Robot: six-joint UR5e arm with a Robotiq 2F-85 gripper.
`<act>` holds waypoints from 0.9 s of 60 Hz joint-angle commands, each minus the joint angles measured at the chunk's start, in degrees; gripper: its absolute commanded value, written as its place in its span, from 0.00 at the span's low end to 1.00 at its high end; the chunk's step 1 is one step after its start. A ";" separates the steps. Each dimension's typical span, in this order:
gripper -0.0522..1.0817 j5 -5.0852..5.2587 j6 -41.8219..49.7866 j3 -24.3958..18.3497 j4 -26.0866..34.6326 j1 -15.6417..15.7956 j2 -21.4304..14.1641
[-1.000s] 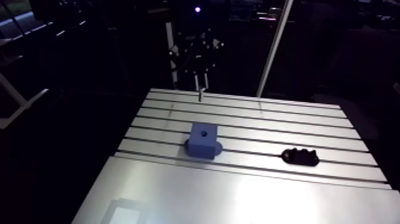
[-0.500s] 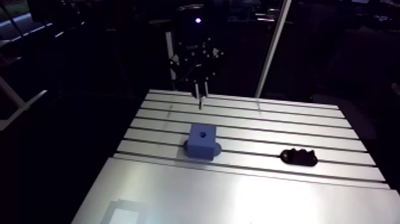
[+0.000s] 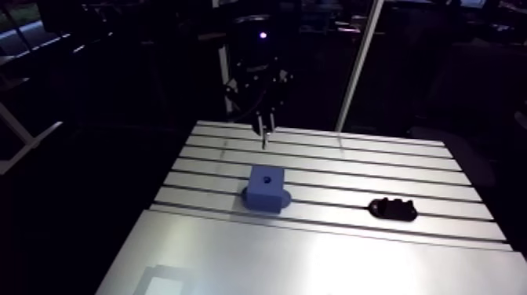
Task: Pick up the M10 bolt and insert it into the hex recess until seated.
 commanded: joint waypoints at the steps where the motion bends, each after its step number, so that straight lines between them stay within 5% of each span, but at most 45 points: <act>1: 1.00 -0.05 -0.50 1.11 -1.69 0.00 -0.17; 54: 1.00 0.04 -0.86 5.70 -5.99 -0.88 -0.17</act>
